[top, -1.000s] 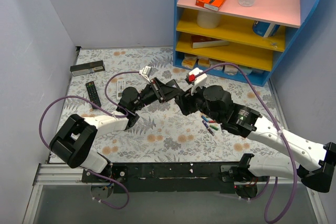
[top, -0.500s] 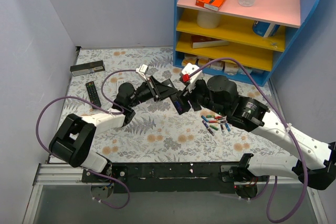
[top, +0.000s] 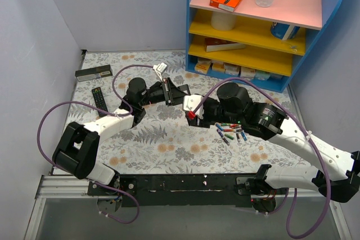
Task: Load the batteries into the remote control
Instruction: Load the battery into the remote control.
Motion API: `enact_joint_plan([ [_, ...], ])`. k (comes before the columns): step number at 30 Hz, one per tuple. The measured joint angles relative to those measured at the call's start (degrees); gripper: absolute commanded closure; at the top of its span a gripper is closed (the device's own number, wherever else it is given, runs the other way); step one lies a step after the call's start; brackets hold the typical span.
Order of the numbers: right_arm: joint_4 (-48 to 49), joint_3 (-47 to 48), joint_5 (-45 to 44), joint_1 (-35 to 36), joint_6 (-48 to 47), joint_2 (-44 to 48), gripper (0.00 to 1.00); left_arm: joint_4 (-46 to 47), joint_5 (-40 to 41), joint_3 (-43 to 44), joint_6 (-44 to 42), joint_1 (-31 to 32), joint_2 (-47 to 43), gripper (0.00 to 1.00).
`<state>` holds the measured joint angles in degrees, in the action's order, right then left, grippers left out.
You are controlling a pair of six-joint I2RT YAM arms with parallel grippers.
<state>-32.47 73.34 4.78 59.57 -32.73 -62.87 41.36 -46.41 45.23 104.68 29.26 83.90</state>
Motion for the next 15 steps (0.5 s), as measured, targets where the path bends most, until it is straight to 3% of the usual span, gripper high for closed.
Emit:
enact_joint_plan([
  [15,-2.34,-0.02,5.42,-2.69,-5.40,-2.19,0.57,-6.84,-5.40,3.08,-4.44,0.00,0.00,1.00],
])
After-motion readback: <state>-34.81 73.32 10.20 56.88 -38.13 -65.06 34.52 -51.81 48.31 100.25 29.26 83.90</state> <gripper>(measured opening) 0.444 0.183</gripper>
